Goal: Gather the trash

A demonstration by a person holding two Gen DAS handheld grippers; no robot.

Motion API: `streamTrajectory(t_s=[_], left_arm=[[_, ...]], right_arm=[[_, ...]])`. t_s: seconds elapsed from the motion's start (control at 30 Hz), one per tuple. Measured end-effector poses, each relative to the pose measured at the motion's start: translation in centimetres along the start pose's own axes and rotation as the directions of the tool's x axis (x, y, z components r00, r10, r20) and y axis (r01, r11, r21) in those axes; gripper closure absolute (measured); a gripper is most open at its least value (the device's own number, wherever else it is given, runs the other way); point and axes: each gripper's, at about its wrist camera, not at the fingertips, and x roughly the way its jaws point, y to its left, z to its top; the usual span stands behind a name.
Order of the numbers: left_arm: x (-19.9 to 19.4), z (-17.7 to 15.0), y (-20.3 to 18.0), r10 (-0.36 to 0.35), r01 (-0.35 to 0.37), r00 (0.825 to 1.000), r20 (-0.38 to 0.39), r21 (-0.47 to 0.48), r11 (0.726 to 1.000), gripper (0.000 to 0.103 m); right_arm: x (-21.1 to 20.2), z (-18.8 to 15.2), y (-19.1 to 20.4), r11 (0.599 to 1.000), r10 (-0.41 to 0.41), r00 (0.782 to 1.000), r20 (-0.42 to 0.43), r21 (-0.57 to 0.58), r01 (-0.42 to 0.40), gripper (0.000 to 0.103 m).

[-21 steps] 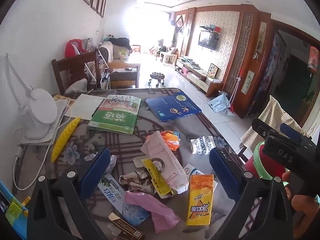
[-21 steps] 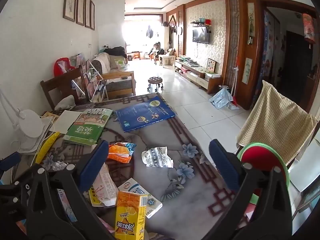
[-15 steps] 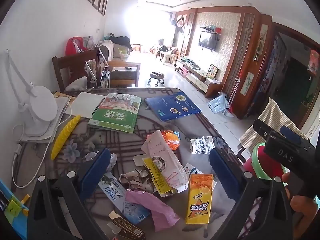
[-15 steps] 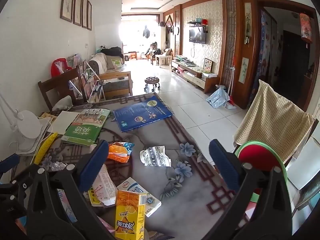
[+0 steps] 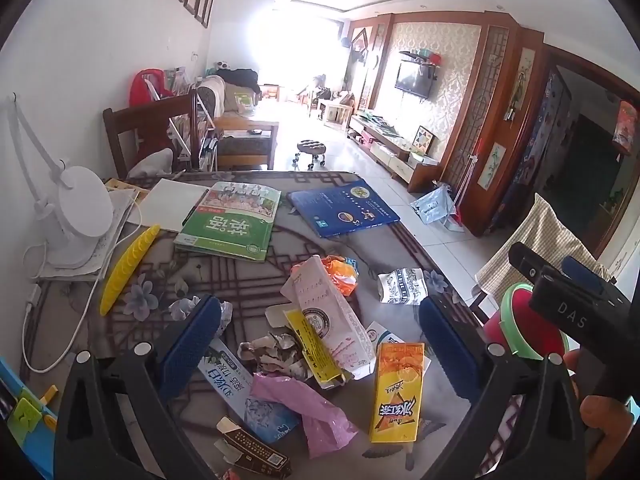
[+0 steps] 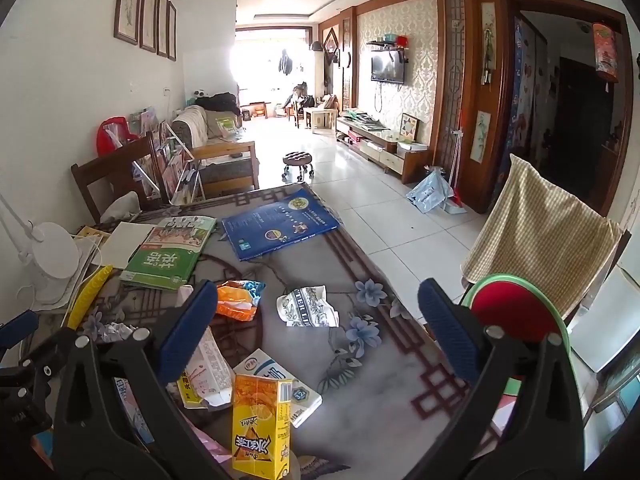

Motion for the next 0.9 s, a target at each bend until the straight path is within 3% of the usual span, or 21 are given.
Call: streamTrajectory(t_s=[0.9], left_arm=[[0.16, -0.01, 0.08, -0.007, 0.007, 1.000, -0.007, -0.006, 1.000, 0.008]], right_arm=[[0.32, -0.15, -0.06, 1.000, -0.002, 1.000, -0.020, 0.006, 0.003, 0.004]])
